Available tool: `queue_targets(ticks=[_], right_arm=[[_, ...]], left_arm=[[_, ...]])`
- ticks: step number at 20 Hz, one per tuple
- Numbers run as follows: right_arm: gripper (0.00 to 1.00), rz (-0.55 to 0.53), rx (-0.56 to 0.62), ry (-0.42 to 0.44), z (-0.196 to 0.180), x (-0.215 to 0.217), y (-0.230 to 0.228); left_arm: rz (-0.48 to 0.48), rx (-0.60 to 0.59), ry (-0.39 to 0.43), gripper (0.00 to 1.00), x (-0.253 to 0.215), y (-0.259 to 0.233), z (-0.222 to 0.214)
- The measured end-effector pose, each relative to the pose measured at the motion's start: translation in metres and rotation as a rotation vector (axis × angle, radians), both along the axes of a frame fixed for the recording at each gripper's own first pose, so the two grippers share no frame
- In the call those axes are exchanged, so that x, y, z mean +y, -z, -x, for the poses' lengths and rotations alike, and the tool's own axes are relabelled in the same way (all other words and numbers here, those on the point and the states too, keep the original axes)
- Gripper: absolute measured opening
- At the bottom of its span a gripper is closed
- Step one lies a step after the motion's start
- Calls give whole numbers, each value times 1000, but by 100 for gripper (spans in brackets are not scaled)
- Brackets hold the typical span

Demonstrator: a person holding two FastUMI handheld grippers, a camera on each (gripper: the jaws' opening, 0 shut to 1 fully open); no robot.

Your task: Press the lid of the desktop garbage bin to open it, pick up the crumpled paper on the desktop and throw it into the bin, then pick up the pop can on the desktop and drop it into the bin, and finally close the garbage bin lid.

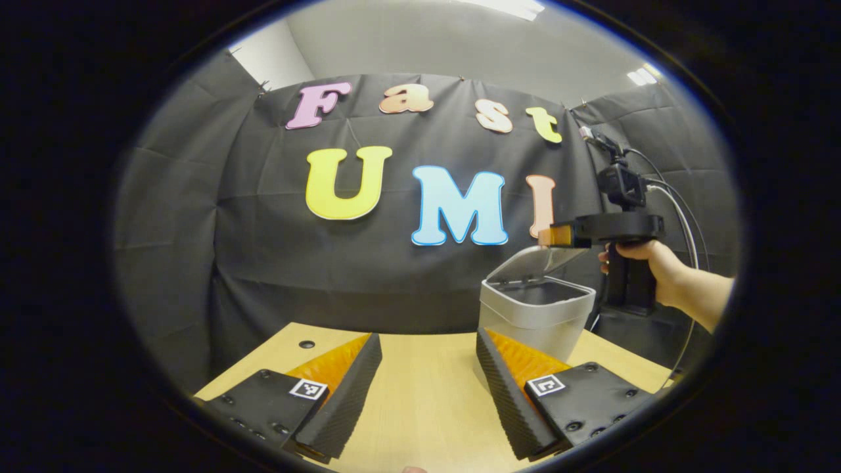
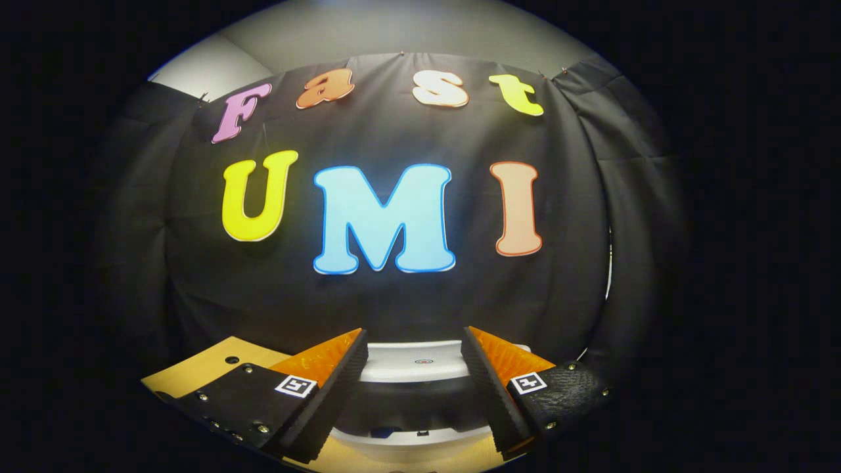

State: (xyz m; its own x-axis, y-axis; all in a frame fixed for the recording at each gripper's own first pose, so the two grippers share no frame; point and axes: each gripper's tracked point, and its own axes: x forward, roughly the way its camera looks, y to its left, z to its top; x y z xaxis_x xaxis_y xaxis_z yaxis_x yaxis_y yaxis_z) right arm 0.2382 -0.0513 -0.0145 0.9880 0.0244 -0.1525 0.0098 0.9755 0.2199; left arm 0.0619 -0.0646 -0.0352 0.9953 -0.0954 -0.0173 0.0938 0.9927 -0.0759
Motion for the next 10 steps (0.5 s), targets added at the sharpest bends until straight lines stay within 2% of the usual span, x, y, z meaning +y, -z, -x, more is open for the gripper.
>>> queue_targets(ticks=[3,4,10], right_arm=[[92,3,37,-12,-1,7,29],[92,7,50,-16,-1,9,38],[96,21,5,-18,-6,11,57]], left_arm=[[-7,7,-7,100,0,3,4],[-10,9,-10,95,0,3,5],[-20,16,-27,95,2,6,0]])
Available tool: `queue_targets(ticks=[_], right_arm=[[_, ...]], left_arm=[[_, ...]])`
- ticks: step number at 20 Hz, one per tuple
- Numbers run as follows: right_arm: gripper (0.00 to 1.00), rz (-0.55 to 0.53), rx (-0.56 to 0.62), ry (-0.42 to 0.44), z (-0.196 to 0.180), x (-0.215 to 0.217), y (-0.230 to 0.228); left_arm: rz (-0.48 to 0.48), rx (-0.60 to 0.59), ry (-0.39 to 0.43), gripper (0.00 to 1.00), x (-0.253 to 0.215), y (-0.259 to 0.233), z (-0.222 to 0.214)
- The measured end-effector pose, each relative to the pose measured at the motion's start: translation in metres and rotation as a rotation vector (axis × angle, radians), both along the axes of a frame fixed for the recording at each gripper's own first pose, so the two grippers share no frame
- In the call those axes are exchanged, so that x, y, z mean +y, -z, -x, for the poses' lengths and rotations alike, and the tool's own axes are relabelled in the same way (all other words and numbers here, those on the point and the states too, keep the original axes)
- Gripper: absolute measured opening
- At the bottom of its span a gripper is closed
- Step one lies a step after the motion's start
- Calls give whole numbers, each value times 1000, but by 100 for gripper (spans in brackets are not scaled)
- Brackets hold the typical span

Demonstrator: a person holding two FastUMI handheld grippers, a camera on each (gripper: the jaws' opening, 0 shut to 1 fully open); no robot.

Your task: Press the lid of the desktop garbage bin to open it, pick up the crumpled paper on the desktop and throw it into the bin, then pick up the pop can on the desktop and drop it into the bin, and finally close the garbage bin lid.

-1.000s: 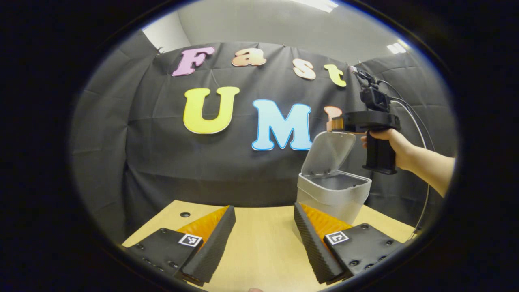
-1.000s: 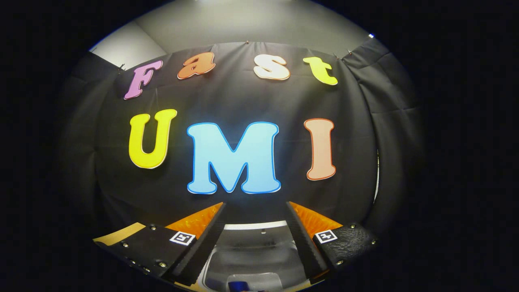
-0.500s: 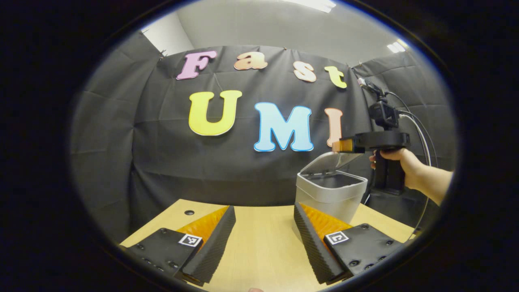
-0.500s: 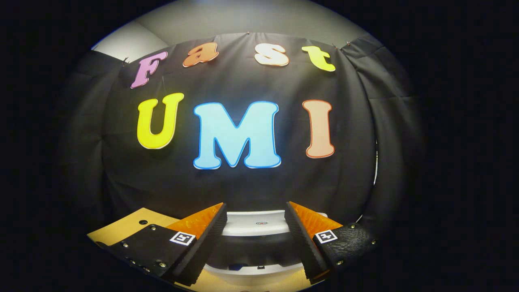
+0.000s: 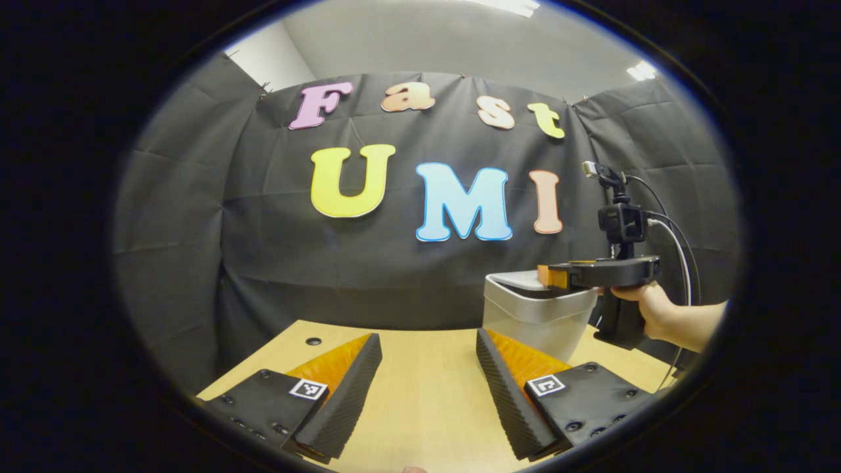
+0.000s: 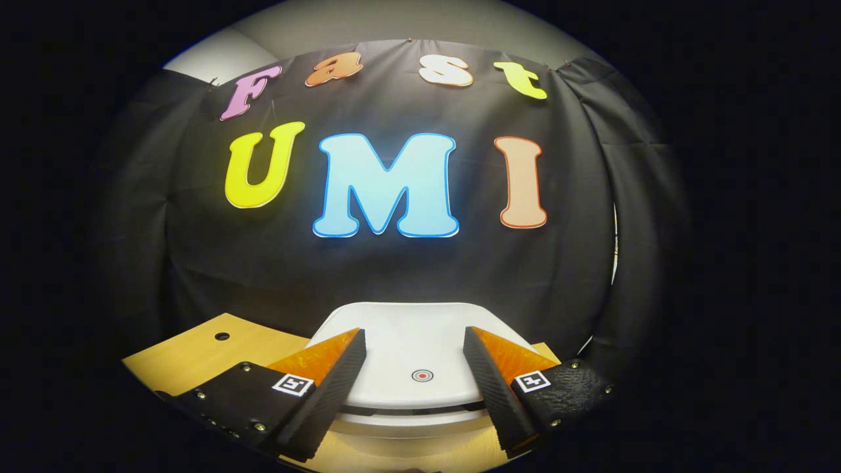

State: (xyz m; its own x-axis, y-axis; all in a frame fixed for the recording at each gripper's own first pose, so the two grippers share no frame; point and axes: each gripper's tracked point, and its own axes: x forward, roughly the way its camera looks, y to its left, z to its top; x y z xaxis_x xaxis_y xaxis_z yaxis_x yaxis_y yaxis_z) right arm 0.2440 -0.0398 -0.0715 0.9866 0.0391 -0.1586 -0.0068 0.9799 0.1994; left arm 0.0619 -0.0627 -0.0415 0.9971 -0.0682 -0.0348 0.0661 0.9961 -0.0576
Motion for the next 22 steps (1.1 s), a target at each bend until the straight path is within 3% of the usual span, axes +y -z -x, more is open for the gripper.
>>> queue_targets(ticks=[2,12,13,14,17,18,22], right_arm=[[96,-14,5,-5,-3,1,7],[96,-29,-74,36,-7,1,12],[96,-21,-78,39,-7,2,13],[96,-15,-81,42,-7,2,15],[96,-35,-79,42,-6,3,19],[96,-49,-87,40,-5,3,20],[97,-44,-106,47,-5,2,19]], left_arm=[[-3,1,-4,100,0,0,-4],[-9,17,-41,100,10,8,-11],[-9,19,-44,95,12,8,-11],[-8,19,-46,100,12,9,-11],[-9,18,-49,100,11,9,-13],[-8,18,-49,95,11,8,-13],[-9,-1,-42,95,8,2,-14]])
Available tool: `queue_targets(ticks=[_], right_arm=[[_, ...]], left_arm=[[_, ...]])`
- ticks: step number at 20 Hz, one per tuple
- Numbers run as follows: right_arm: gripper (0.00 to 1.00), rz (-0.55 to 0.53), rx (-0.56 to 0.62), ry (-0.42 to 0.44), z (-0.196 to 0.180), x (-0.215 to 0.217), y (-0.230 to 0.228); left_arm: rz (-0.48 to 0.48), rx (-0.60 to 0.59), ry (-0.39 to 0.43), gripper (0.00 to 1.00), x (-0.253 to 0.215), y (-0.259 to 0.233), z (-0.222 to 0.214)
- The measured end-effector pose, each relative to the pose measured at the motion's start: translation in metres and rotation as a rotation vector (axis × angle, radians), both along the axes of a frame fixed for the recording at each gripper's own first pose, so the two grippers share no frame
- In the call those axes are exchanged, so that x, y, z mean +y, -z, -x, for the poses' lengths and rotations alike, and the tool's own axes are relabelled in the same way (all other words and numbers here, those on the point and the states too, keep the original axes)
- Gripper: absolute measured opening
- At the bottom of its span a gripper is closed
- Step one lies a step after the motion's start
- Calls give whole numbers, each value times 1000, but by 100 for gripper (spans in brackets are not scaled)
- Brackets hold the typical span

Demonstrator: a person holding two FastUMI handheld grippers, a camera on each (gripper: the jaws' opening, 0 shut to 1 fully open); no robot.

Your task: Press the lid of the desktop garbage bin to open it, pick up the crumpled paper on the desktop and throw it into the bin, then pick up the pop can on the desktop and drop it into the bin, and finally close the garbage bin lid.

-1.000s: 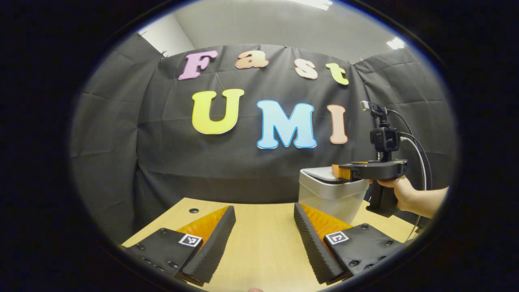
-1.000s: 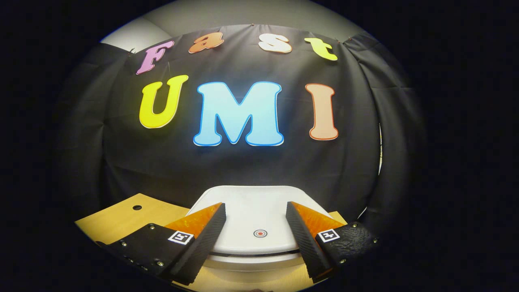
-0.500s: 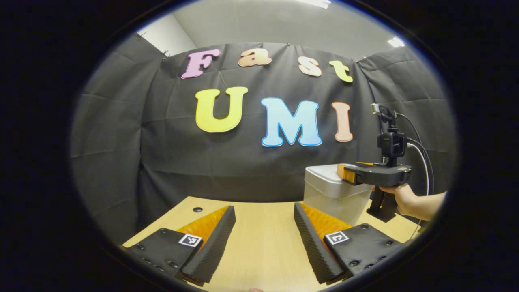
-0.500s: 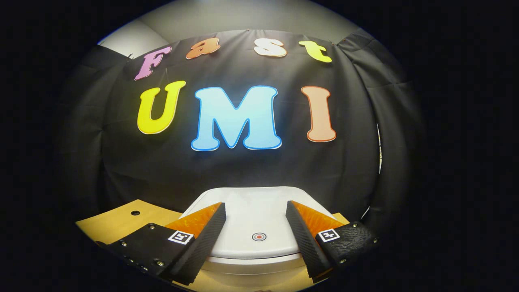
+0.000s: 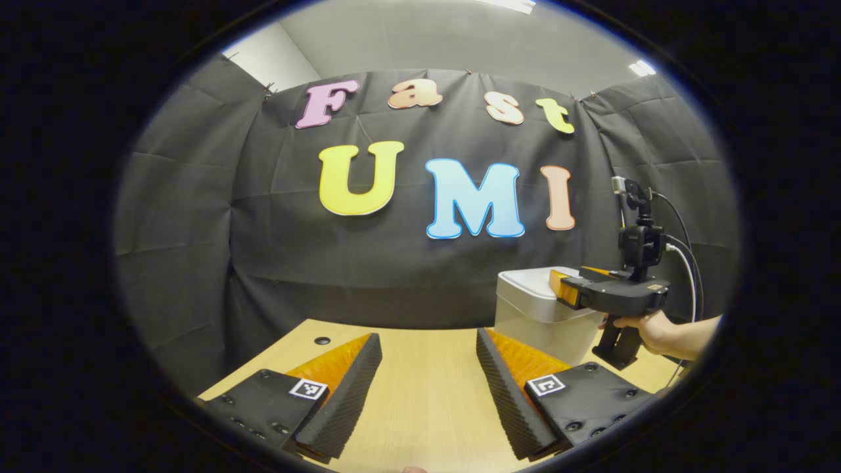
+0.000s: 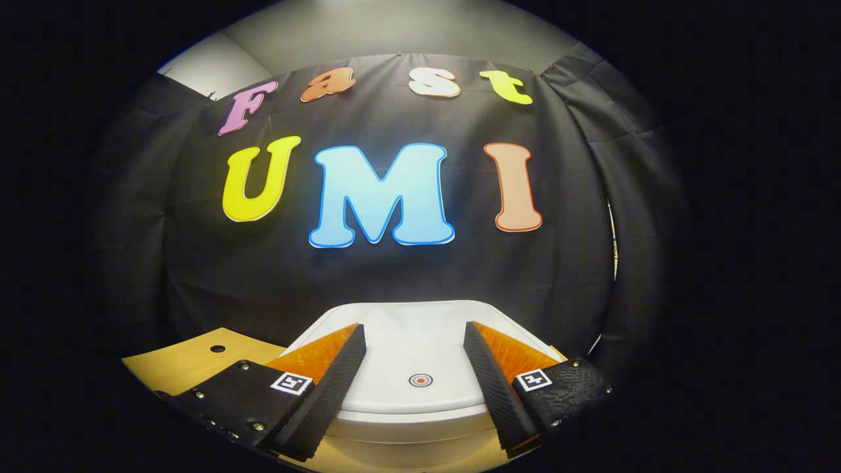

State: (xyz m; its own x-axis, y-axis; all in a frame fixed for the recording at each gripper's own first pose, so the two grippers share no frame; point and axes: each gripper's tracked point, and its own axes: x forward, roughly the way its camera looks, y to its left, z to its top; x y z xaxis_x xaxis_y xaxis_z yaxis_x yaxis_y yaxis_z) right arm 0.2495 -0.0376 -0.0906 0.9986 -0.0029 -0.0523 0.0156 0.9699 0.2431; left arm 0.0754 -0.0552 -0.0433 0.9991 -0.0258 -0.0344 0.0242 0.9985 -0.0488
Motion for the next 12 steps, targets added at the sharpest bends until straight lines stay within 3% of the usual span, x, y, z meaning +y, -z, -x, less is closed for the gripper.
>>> queue_targets(ticks=[12], right_arm=[[95,61,-7,62,16,-9,-16]], left_arm=[[2,-4,-17,95,-7,-6,21]])
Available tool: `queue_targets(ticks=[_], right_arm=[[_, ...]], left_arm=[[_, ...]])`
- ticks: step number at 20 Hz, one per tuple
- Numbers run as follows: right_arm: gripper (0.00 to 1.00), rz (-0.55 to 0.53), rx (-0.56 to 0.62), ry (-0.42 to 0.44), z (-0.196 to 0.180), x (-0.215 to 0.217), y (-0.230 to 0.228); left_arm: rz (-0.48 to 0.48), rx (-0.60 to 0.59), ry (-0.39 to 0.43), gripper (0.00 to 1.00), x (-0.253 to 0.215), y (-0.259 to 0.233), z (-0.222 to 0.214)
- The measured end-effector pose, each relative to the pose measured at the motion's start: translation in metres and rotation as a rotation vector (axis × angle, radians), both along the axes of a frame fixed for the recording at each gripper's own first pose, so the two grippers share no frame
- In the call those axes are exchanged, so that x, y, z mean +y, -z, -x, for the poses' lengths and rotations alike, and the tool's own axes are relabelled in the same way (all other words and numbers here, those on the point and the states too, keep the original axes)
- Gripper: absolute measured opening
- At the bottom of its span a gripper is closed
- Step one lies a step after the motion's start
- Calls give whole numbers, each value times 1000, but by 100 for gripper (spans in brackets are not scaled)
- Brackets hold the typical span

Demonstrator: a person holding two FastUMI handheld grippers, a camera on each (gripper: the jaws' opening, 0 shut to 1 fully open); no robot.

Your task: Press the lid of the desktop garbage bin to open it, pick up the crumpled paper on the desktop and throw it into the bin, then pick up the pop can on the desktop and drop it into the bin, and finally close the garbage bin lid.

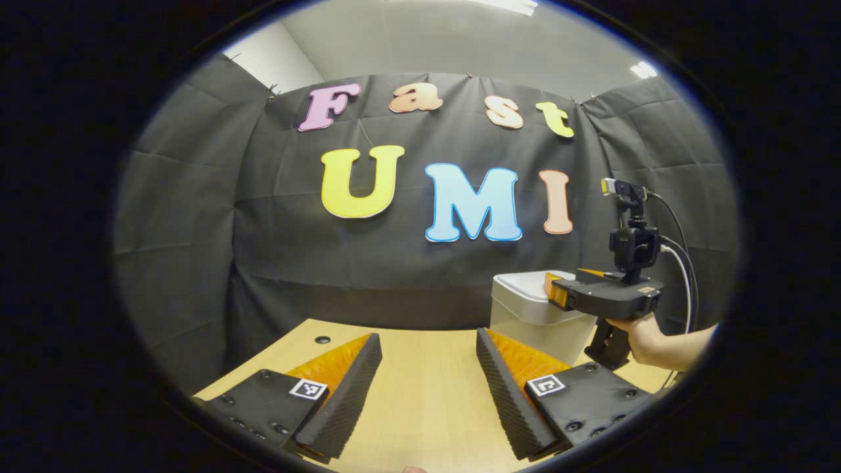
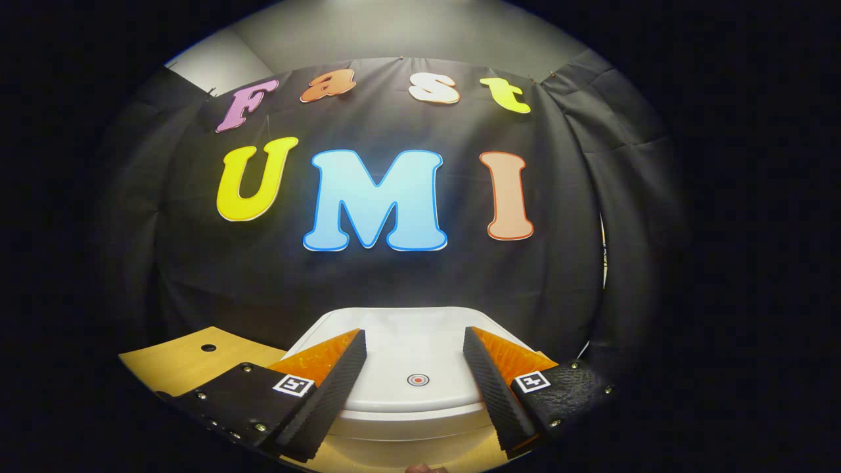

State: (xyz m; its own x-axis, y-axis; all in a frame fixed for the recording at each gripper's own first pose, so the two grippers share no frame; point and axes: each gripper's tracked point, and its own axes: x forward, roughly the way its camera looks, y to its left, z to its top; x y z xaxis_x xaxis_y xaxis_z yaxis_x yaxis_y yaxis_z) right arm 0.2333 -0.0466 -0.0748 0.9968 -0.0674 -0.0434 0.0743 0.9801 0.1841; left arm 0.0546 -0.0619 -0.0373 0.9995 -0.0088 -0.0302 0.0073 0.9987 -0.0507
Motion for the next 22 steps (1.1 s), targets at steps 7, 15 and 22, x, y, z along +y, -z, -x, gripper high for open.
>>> queue_targets(ticks=[7,15,22], right_arm=[[95,30,-81,-41,79,7,-44],[95,-6,-80,-143,174,20,-55],[95,5,-75,-146,234,19,-52]], left_arm=[[-10,-27,-9,95,-9,-12,18],[-6,-48,-37,95,-15,-17,48],[-28,-66,-24,95,-18,-24,52]])
